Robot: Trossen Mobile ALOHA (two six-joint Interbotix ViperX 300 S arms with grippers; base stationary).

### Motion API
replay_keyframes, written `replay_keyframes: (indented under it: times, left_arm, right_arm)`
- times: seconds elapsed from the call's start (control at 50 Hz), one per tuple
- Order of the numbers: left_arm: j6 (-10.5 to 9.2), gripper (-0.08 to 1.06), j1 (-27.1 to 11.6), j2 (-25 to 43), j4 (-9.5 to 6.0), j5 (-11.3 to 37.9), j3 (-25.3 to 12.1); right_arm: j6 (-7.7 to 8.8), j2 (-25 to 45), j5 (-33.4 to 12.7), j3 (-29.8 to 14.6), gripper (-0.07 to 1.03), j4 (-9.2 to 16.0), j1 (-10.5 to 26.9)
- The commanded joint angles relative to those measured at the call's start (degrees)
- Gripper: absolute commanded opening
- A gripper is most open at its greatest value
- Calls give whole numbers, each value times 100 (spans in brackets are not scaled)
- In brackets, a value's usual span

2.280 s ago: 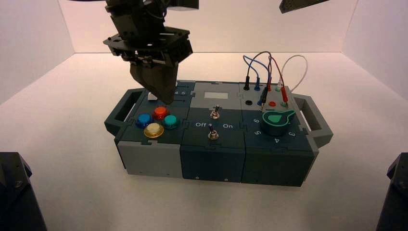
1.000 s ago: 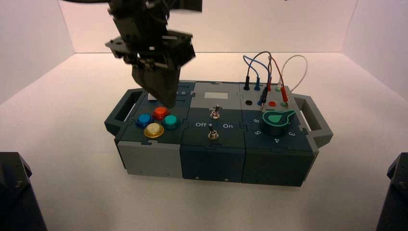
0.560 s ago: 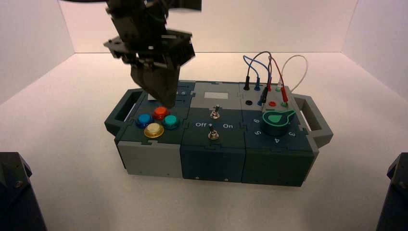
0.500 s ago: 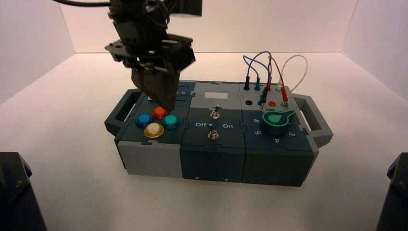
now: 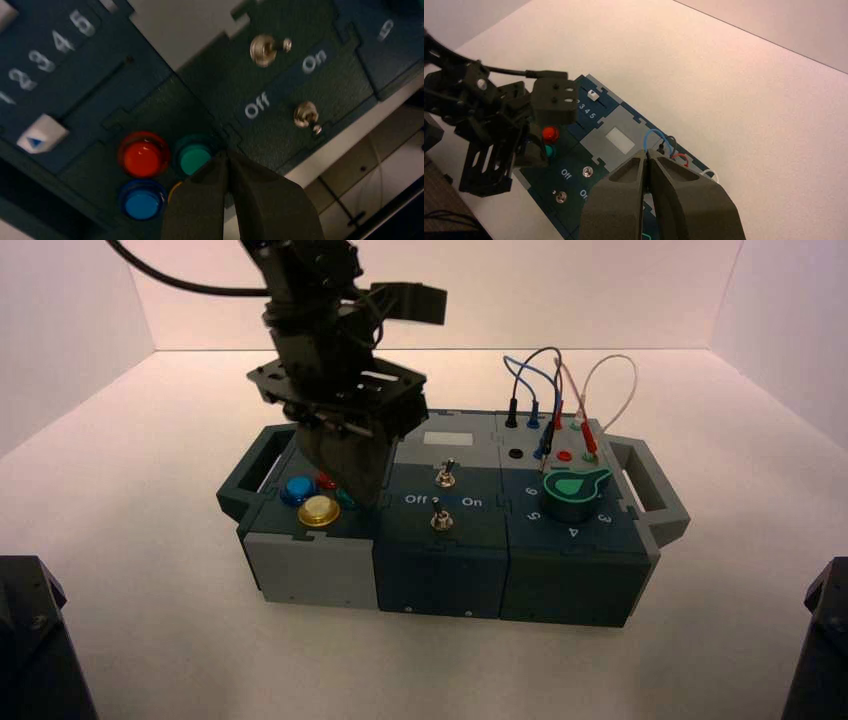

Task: Push the green button with the left gripper.

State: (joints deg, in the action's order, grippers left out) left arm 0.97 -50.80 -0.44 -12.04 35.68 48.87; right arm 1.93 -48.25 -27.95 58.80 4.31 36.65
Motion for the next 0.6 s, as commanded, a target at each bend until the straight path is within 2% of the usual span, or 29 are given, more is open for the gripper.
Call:
replay_keyframes:
  times: [0.02,0.36,0.6]
  left_arm:
    - [0,-3,62,-176,35,88,0]
    - [-44,-3,35,-1072,35,237,-79]
    - [-44,-3,35,-1116,79,325,-132]
  right_arm:
    - [-18,0,62,-114,-2,26,35]
    - [-18,-105,62,-97,-2,35,35]
    - [-18,-114,62,-97,-2,35,35]
